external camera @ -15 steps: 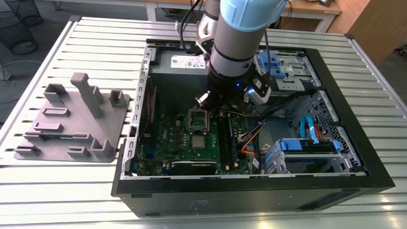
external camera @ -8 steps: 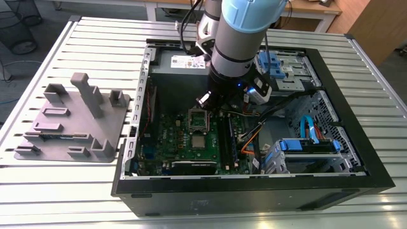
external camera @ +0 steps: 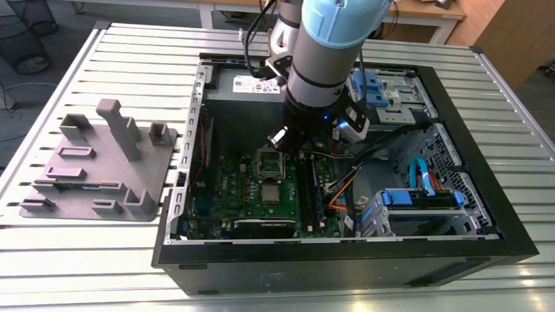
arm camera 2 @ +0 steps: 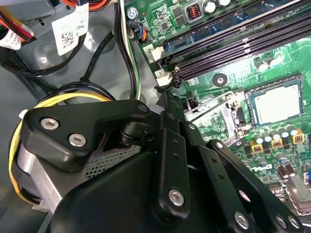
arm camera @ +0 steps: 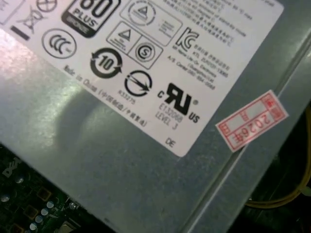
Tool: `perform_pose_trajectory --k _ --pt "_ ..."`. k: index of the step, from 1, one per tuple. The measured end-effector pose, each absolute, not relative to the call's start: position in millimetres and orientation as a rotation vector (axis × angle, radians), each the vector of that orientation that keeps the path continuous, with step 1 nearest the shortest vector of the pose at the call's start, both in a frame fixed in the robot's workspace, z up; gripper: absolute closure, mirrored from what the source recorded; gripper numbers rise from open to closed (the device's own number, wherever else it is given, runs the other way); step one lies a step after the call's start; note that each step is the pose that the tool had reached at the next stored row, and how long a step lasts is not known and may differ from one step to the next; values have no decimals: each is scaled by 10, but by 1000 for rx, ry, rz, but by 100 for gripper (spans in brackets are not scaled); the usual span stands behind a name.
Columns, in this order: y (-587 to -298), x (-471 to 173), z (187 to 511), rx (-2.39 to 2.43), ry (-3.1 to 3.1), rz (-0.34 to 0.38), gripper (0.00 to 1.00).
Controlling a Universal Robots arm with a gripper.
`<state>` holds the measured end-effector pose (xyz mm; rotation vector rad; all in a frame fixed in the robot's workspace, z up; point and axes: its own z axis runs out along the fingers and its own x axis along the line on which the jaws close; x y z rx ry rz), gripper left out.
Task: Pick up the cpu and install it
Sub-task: 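Close the cpu cover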
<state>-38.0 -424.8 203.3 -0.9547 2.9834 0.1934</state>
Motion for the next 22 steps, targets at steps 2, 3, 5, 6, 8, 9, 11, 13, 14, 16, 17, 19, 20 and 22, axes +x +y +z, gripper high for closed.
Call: perform_pose_trajectory --k 2,3,5,6,8,9,11,13,14,16,17,19,20,22 --pt "-4247 -390 2032 -957 2982 193 89" --pt "-4248 -395 2033 -958 2981 193 89" --pt "-4249 -404 2042 -961 2977 191 89" --pt "-4251 -405 2050 -963 2976 191 89" --pt "-4254 -406 2070 -966 2973 190 89" --pt "-4255 -407 2082 -967 2972 190 89" --pt "-4257 -407 2106 -969 2971 189 89" --pt "-4257 -407 2109 -969 2970 189 89" --pt "-4257 -407 2109 -969 2970 189 89" --pt "-4257 -407 2109 -969 2970 189 89" --pt "-4258 -407 2109 -969 2970 189 89" --pt "-4258 -413 2110 -977 2968 189 89" --pt "-4260 -418 2111 -985 2965 189 89" --pt "-4264 -429 2115 -1004 2959 188 89"
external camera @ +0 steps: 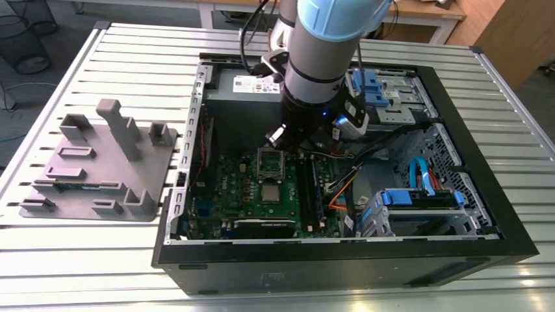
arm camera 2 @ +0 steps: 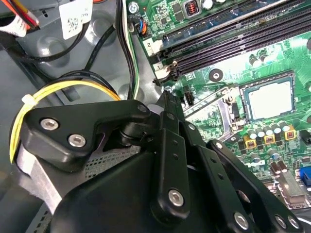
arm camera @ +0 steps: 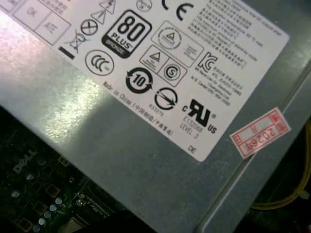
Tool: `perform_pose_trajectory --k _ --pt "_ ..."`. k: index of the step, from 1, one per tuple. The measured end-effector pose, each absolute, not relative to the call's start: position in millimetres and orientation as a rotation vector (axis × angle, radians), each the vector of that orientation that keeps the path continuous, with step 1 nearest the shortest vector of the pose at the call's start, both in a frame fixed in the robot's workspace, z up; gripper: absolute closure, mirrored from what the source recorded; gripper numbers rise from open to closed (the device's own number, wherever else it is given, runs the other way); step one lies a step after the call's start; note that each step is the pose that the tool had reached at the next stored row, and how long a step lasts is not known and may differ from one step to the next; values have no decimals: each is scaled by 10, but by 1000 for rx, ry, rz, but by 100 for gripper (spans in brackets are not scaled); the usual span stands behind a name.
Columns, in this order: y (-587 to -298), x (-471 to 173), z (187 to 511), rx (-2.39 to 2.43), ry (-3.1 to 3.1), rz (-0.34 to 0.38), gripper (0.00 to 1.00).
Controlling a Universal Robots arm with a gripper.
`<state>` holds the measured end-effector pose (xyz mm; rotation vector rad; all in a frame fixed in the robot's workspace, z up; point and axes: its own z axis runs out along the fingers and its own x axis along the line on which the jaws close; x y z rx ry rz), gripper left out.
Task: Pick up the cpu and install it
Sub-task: 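Close the cpu cover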
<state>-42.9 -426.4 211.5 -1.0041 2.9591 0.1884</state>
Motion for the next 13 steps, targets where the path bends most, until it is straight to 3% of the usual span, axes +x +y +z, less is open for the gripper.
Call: perform_pose_trajectory --k 13 --pt "-4282 -466 2215 -1087 2927 186 89"
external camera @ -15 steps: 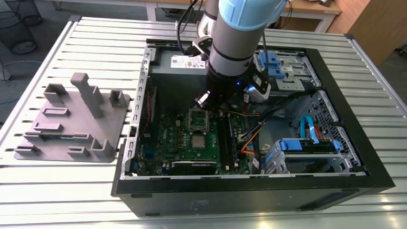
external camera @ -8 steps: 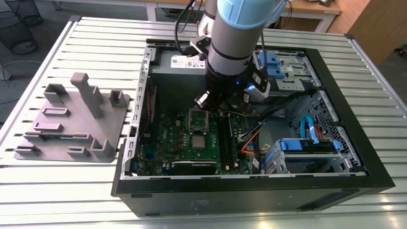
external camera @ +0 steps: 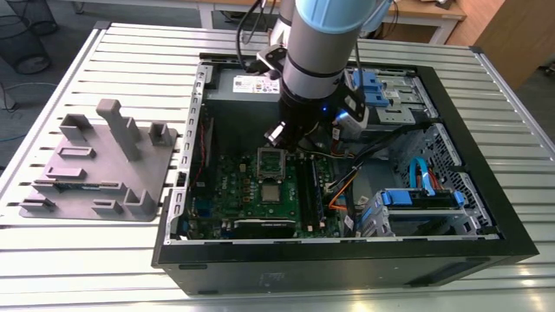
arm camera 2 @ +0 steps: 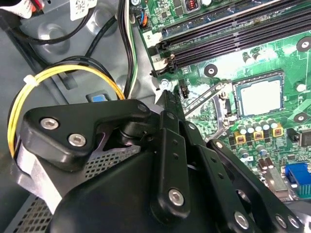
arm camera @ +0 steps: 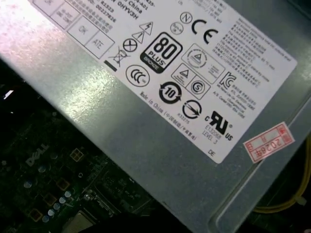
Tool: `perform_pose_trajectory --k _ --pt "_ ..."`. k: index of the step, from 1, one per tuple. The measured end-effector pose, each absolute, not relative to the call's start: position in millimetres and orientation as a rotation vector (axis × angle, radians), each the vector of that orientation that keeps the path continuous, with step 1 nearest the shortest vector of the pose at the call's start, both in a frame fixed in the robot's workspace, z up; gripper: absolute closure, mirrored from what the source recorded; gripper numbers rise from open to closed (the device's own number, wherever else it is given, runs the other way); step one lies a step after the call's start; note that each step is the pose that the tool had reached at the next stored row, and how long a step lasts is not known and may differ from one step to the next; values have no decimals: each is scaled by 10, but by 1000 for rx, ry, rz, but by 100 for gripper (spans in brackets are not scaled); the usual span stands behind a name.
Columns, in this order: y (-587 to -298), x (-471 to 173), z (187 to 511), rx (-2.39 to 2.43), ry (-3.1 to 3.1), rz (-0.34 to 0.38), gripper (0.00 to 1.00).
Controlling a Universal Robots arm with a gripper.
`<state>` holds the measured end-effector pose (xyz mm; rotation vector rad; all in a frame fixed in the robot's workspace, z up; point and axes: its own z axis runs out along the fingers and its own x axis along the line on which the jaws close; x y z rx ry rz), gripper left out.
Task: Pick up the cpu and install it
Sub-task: 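Close the cpu cover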
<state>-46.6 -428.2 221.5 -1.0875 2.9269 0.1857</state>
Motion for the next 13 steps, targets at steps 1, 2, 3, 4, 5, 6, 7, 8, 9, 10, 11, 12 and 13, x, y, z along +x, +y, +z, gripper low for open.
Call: perform_pose_trajectory --k 1,2,3,4,5,6,7,8,9,10,11,12,13 --pt "-4282 -469 2222 -1093 2925 185 89" --pt "-4282 -471 2227 -1098 2923 185 89" --pt "-4282 -473 2234 -1103 2920 185 89" --pt "-4282 -474 2240 -1107 2918 185 89" --pt "-4282 -475 2245 -1112 2917 185 89" --pt "-4282 -475 2248 -1115 2915 185 89" --pt "-4282 -475 2248 -1116 2915 185 89" --pt "-4282 -475 2248 -1116 2915 185 89" --pt "-4282 -475 2248 -1116 2915 185 89" --pt "-4282 -475 2249 -1116 2915 185 89" --pt "-4282 -475 2250 -1116 2915 184 89" --pt "-4283 -475 2255 -1116 2915 184 89" --pt "-4283 -476 2262 -1117 2915 184 89"
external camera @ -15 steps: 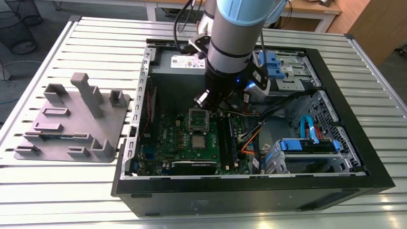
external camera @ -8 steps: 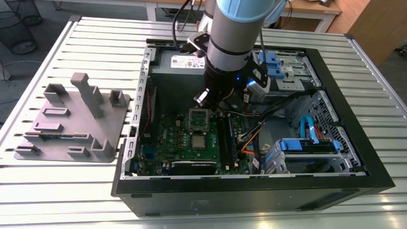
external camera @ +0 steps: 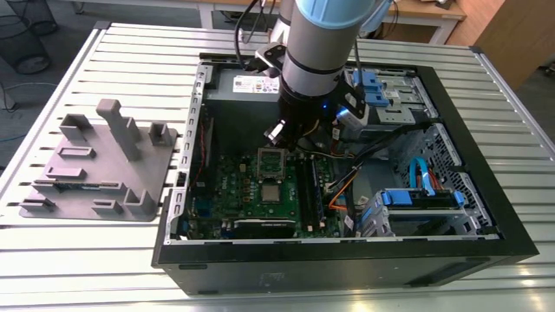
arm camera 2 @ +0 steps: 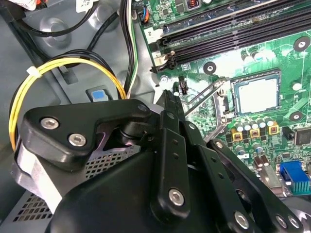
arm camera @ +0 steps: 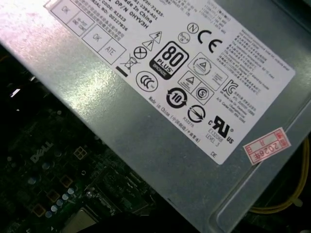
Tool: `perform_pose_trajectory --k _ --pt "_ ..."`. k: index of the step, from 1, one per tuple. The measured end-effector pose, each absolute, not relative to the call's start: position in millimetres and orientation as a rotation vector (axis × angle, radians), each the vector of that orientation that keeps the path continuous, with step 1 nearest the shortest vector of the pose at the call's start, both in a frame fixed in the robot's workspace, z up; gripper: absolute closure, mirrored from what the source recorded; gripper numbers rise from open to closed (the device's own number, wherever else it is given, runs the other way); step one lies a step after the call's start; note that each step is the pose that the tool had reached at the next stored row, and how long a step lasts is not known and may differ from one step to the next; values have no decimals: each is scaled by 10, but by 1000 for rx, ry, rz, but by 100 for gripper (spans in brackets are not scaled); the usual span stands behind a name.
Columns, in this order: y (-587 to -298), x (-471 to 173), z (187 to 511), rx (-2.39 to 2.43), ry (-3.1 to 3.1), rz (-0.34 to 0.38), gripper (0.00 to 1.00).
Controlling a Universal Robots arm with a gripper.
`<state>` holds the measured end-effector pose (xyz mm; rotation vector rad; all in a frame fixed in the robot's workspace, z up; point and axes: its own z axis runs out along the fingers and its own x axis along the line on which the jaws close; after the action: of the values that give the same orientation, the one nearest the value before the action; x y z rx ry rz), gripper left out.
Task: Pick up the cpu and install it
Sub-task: 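Close the cpu cover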
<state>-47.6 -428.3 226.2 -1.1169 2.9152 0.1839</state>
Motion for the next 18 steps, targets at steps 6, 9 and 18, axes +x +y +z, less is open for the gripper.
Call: perform_pose_trajectory --k 6,9,18 --pt "-4282 -476 2315 -1123 2913 185 89" --pt "-4282 -476 2327 -1129 2910 185 89" --pt "-4282 -488 2358 -1170 2895 184 89"
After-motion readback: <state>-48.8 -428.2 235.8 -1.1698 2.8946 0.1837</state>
